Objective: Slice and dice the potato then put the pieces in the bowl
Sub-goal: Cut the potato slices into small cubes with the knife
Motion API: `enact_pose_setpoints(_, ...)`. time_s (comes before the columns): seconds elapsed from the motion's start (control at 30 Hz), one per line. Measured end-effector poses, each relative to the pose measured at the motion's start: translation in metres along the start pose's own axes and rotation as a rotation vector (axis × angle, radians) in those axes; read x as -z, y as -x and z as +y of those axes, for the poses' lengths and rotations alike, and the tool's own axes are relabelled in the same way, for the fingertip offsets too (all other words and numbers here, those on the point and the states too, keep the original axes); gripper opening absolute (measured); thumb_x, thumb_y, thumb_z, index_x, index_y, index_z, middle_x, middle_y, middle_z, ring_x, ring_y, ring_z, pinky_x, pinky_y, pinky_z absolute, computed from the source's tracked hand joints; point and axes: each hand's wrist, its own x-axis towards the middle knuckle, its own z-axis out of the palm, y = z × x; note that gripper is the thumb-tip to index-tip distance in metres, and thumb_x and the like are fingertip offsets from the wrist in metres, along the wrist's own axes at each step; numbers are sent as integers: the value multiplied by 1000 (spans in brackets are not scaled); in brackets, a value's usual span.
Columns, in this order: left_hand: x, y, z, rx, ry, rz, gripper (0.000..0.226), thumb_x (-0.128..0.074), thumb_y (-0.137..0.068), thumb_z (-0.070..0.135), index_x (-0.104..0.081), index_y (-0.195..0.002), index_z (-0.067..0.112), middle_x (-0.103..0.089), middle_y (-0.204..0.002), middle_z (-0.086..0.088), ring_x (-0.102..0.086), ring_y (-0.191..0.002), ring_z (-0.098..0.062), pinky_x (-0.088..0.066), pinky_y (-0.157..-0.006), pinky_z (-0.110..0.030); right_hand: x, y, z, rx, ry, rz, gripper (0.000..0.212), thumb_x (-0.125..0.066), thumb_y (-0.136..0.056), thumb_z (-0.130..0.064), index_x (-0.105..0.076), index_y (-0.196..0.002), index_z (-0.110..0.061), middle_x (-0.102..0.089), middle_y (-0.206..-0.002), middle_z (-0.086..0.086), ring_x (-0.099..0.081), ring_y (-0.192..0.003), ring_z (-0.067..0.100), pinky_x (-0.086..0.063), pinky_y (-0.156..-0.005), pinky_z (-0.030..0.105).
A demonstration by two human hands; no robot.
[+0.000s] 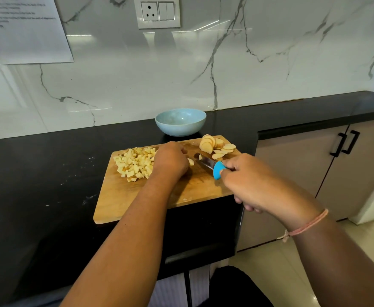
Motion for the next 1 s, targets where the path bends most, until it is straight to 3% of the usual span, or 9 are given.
enact_pose_setpoints(0.13,-4,5,8,-11,49,-27,27,-65,-86,23,-61,-112,15,-62,-104,-2,-56,-88,-14,-49,-74,-24,2,-4,4,12,-13,32,38,-41,-99,-25,-45,-136,-22,-50,-72,3,-45,-47,10,-35,-37,18)
enact_pose_setpoints(0.3,-5,6,5,-41,31,0,49,-63,-86,11,-47,-132,14,-60,-119,-6,-57,-108,-21,-49,-86,-29,-4,-11,8,113,39,101,38,-42,-99,-29,-49,-134,-18,-54,-80,-2,-46,-59,8,-45,-55,24)
enact_pose_setpoints(0.43,-5,5,2,-47,33,-2,51,-65,-85,8,-45,-131,17,-63,-117,-4,-58,-105,-20,-49,-83,-30,-16,-14,13,116,59,131,37,-43,-98,-33,-52,-132,-20,-58,-91,-3,-52,-65,10,-52,-68,31)
enact_pose_setpoints(0.57,-4,3,-1,-39,-5,45,46,-64,-84,7,-50,-127,16,-65,-110,-4,-60,-101,-20,-49,-79,-30,-22,-14,9,148,117,134,42,-41,-99,-34,-44,-140,-23,-61,-114,-3,-57,-94,12,-52,-80,27)
enact_pose_setpoints(0.77,-7,1,-1,9,18,70,37,-63,-85,5,-53,-119,14,-65,-105,-5,-60,-96,-18,-49,-75,-27,-23,-20,-5,97,179,95,40,-44,-99,-32,-46,-137,-20,-56,-101,-2,-56,-93,15,-50,-83,26)
enact_pose_setpoints(1.0,-7,1,-2,12,37,94,30,-59,-85,3,-57,-114,12,-66,-101,-5,-60,-94,-18,-41,-68,-25,-22,9,-6,112,243,69,37,-44,-97,-29,-48,-132,-18,-52,-92,-3,-57,-92,16,-52,-85,34)
